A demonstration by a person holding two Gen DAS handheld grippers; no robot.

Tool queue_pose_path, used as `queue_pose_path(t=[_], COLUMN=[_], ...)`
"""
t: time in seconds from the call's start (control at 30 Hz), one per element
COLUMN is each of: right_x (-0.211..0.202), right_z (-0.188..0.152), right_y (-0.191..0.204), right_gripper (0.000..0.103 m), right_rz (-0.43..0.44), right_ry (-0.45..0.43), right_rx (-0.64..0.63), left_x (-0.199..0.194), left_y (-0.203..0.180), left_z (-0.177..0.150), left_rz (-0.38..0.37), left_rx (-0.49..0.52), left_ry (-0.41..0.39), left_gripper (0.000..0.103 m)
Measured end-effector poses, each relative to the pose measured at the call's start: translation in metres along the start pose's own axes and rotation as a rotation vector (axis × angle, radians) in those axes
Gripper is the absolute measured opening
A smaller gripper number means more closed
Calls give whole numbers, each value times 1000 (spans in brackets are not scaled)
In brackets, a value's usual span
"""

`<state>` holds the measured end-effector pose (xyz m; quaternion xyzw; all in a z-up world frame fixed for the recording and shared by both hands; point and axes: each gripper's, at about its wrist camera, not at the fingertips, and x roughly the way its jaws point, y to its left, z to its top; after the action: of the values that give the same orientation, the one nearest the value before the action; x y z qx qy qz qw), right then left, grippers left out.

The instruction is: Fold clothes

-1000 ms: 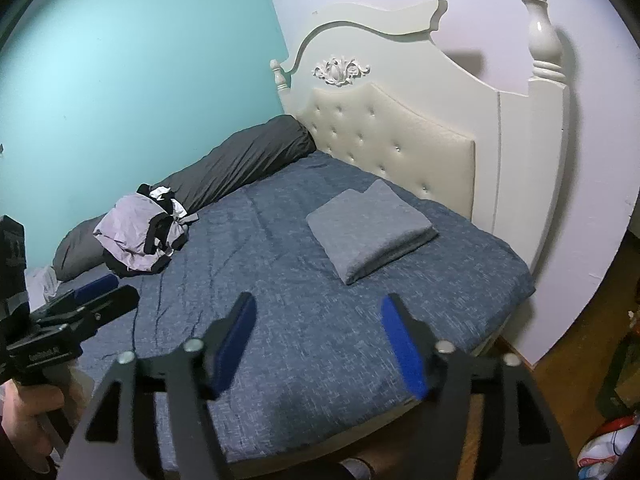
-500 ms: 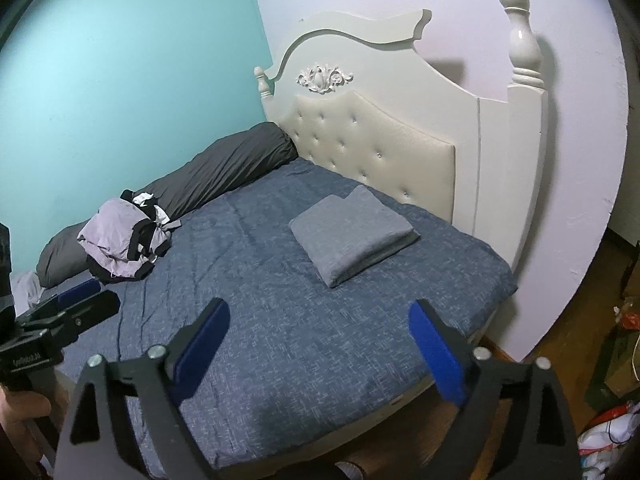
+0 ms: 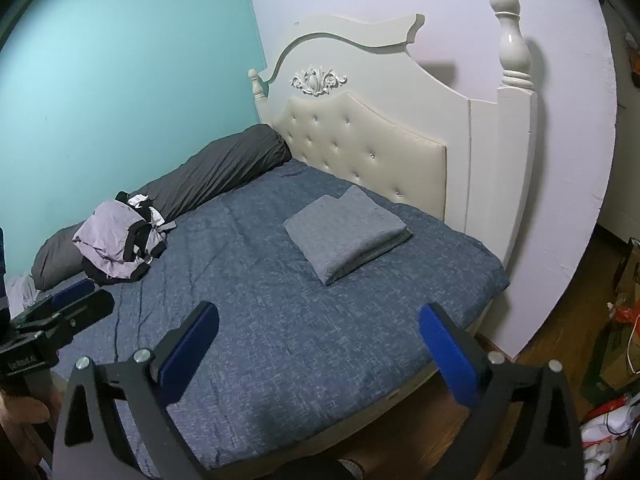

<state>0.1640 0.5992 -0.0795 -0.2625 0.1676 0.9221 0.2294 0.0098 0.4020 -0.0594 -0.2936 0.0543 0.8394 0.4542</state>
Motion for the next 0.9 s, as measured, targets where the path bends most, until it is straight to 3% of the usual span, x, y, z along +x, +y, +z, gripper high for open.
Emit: queue_pose_path(t=[0.9], right_x=[-3], right_z=[-11], right_y=[7], right_gripper=[103], right_rz=[-11], right_ry=[-1], right_rx=[1], left_x=[-2], left_y=[7], left_z=[-14], left_rz=[17], left_rx=[-22], left_ry=[27], left_gripper=[103])
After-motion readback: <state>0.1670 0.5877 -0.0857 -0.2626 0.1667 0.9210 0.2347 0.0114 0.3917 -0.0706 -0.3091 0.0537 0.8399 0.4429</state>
